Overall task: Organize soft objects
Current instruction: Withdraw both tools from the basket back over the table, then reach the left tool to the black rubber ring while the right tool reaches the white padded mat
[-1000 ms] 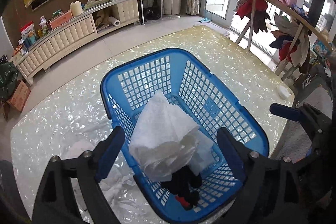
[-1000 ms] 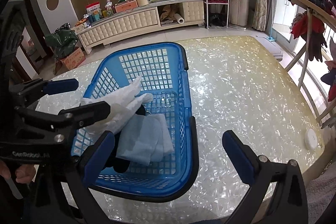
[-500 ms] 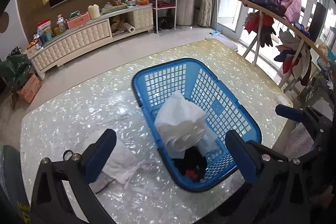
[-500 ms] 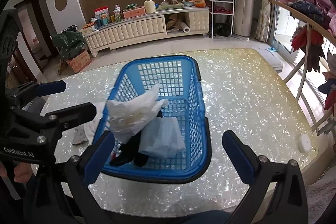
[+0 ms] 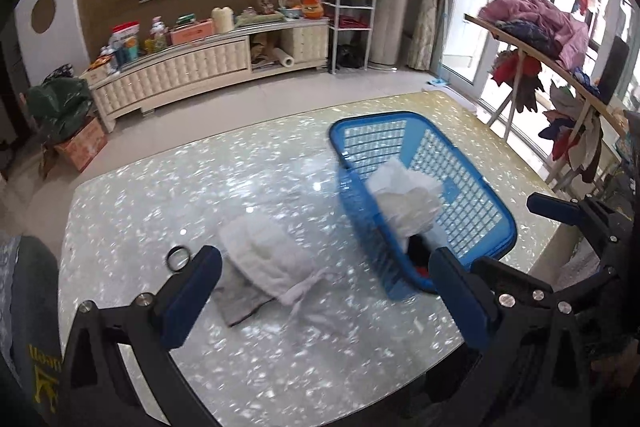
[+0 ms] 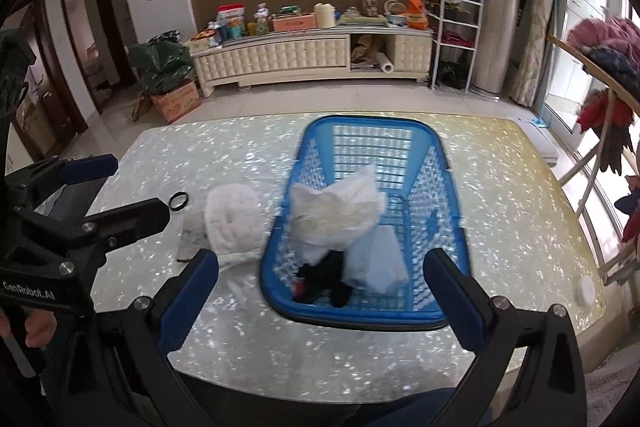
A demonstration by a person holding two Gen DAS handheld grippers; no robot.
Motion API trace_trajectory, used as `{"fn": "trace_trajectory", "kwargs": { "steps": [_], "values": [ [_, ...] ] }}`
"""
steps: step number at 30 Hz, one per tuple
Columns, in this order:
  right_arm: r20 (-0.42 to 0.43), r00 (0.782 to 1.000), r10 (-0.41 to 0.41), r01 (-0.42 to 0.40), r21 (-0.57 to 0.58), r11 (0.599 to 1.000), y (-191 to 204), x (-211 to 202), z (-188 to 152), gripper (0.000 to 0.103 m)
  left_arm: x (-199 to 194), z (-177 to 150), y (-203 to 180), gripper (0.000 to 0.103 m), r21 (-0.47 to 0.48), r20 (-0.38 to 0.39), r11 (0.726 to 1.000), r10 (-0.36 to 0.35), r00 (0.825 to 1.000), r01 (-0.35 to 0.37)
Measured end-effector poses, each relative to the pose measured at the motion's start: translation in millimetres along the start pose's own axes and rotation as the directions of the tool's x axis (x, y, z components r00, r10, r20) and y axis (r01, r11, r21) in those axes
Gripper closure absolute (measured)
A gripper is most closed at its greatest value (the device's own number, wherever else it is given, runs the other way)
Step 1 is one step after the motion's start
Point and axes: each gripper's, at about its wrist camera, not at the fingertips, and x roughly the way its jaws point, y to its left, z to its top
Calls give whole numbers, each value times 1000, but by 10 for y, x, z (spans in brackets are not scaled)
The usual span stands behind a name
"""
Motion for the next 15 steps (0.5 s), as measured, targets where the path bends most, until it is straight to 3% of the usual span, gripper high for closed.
{"fn": "trace_trajectory", "kwargs": {
  "steps": [15],
  "values": [
    [-38, 999, 37, -40, -83, 996, 588, 321, 72, 1, -273, -478, 818, 0, -90, -20, 994, 63, 998, -65]
  ]
}}
